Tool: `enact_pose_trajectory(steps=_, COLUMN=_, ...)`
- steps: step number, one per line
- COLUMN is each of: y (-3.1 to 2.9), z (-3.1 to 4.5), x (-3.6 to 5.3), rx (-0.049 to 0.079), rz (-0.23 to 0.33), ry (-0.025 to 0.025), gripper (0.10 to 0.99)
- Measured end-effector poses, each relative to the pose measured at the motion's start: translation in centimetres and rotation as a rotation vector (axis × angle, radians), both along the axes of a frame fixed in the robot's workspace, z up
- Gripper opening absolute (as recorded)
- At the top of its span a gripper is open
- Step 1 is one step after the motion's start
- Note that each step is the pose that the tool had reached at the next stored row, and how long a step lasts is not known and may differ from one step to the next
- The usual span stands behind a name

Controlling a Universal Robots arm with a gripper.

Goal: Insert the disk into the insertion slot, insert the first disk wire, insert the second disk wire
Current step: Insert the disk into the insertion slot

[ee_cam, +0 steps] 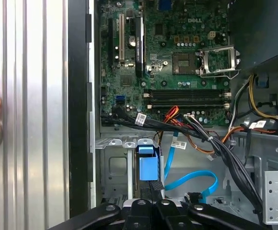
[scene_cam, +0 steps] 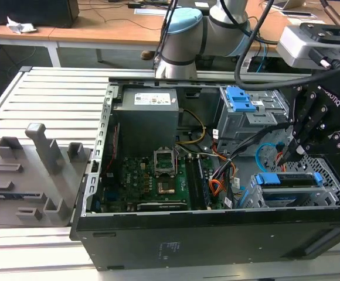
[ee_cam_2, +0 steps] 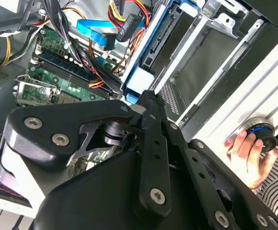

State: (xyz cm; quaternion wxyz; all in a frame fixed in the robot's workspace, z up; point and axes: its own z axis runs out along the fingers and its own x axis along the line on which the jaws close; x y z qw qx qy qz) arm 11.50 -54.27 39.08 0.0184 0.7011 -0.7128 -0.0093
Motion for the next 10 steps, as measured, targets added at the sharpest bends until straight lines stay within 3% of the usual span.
enact_pose_trajectory(steps=4, y=-0.01, z=-1.49, x=0.93, rx=0.0, rz=0.0, ry=0.0002, gripper=0.106)
enact_pose_trajectory(steps=10, y=-0.01, z=-2.61, x=1.26, rx=0.0, rz=0.0, ry=0.0002, gripper=0.106)
